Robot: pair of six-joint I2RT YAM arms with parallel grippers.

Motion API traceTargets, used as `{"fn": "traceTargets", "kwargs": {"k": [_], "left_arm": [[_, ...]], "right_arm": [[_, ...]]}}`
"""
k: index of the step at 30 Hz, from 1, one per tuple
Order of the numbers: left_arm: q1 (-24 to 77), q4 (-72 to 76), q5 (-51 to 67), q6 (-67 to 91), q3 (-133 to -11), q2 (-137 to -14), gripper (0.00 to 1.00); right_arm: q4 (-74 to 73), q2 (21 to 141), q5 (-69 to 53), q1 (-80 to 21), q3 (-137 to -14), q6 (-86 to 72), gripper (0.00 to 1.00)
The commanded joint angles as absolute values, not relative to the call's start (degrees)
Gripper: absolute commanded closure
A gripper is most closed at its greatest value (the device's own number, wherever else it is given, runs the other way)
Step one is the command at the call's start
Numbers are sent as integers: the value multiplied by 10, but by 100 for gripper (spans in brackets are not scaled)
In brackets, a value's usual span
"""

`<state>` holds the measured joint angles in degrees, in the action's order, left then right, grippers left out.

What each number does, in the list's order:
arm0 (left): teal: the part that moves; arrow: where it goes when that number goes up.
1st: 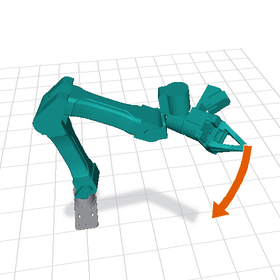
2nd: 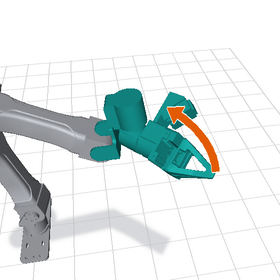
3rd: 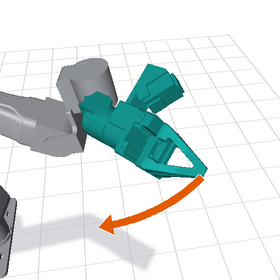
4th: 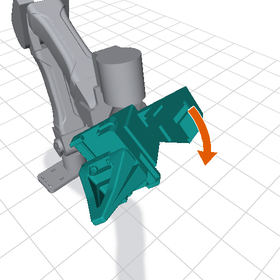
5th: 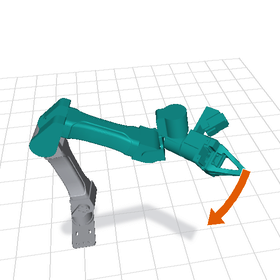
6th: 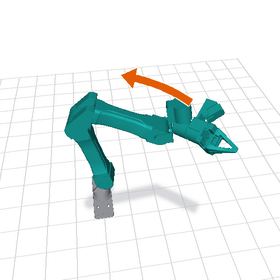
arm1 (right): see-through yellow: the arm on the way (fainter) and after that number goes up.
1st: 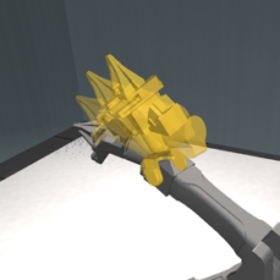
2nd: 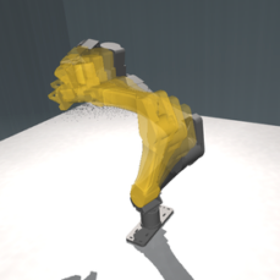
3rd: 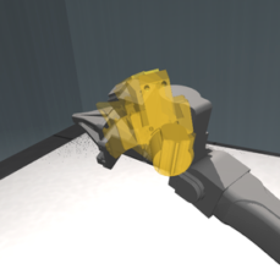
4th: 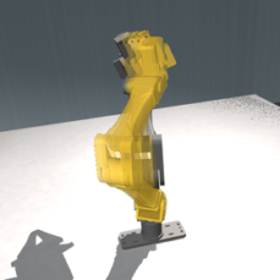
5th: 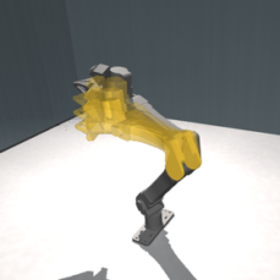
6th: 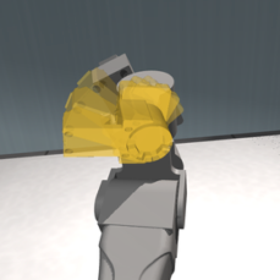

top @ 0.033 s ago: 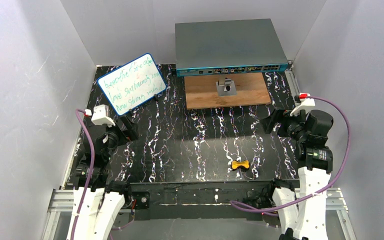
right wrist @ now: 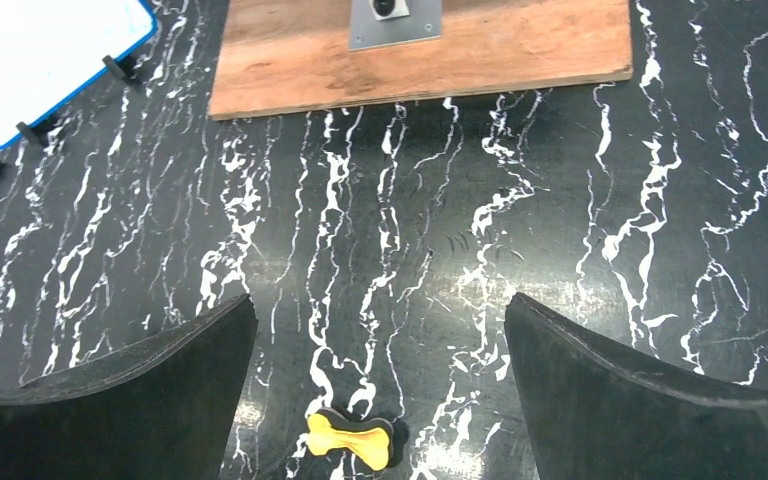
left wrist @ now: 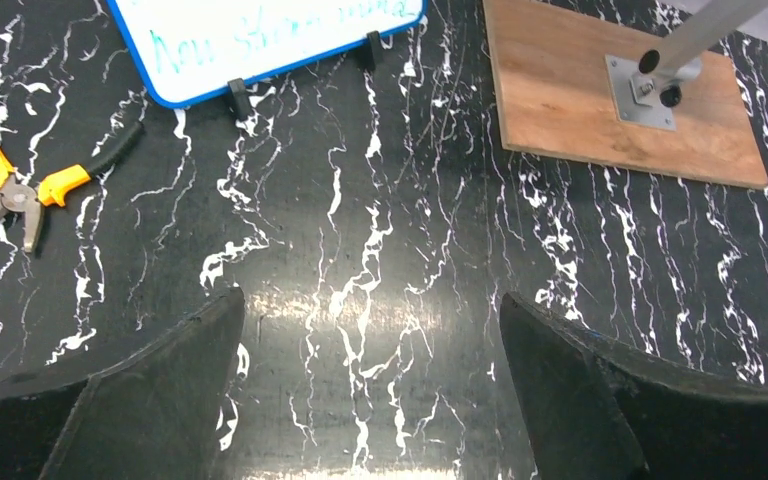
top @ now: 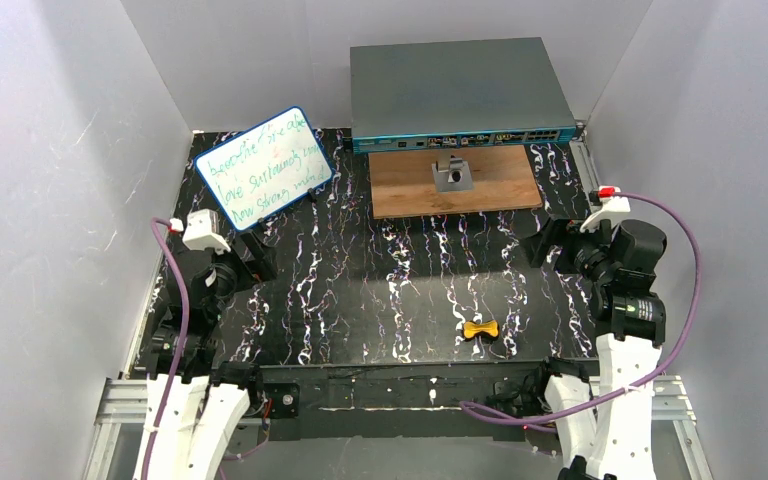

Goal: Erase the whiteboard
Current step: Pick up the whiteboard eraser from the center of the board.

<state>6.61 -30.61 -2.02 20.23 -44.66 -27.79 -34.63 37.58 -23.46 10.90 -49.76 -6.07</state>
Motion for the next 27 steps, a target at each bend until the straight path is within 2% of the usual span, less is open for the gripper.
{"fn": "traceTargets", "kwargs": {"k": [1,7,11,19,23,27], "left_arm": [[76,-341,9,211,-448,-263,1],[76,-341,75,224,-445,-278,1],[75,-332,104,234,-441,-286,1],[76,-214,284,325,-400,-325,1],[76,-232,300,324,-405,-369,1],[98,-261,264,305,-411,-404,1]], "right_arm": [[-357,378,-297,114,-534,-70,0],[-359,406,-406,114,-534,12,0],[-357,398,-437,115,-510,50,0],[-364,429,-589,115,-463,191,0],[-384,435,-662,115,-447,246,0],[-383,430,-658,115,-419,268,0]]}}
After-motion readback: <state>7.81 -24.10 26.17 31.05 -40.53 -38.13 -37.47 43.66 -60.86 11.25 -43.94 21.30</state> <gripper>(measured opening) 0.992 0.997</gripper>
